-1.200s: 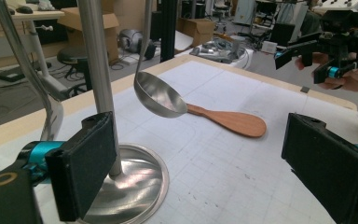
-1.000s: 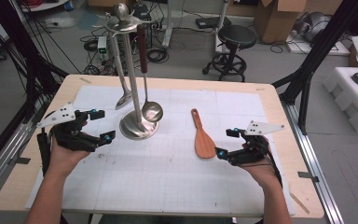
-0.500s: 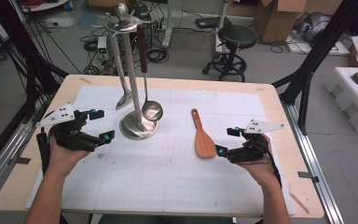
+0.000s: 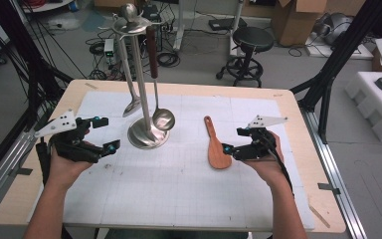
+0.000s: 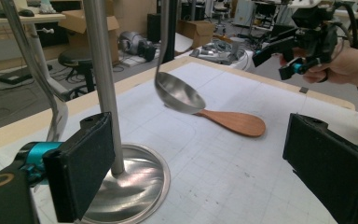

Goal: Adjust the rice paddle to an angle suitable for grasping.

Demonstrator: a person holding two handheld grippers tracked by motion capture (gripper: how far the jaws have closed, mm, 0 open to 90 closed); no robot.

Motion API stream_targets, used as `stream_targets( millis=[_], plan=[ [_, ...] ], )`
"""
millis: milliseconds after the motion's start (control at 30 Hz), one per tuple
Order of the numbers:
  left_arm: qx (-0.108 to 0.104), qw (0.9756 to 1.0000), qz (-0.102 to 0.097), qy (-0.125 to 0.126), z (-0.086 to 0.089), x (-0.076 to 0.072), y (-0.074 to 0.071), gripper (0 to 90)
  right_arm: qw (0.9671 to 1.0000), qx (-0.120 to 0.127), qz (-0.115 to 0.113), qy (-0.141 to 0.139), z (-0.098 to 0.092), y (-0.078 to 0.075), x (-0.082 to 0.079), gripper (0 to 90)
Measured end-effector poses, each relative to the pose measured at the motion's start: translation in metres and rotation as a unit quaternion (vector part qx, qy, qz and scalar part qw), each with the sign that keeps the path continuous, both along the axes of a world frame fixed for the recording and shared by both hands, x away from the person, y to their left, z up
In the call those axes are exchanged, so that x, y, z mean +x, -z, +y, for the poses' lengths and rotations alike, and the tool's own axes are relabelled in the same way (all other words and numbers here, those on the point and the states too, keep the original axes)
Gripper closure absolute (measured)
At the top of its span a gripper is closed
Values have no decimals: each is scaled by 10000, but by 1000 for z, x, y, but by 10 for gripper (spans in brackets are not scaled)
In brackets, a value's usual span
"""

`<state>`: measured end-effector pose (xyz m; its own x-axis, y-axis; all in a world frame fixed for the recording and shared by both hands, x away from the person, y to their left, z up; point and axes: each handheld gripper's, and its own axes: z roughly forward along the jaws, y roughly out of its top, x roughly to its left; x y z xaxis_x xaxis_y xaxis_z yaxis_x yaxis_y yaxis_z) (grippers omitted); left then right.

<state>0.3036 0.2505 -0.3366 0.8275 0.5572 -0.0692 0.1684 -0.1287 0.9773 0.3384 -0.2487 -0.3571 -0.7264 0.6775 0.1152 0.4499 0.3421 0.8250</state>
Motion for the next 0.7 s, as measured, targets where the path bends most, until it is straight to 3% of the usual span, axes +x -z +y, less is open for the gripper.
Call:
stream_targets(
  millis=[67,300,700],
  plan=[
    [-23,10000,-7,2,2,0,-1,96,9999,-40,78,64,2,0,7,127],
    [-18,10000,-26,24,2,-1,-2,96,9975,-525,353,316,16,1,41,129],
    [25,10000,-35,36,1,-2,-1,96,9870,-1249,788,630,48,20,87,155]
  ],
)
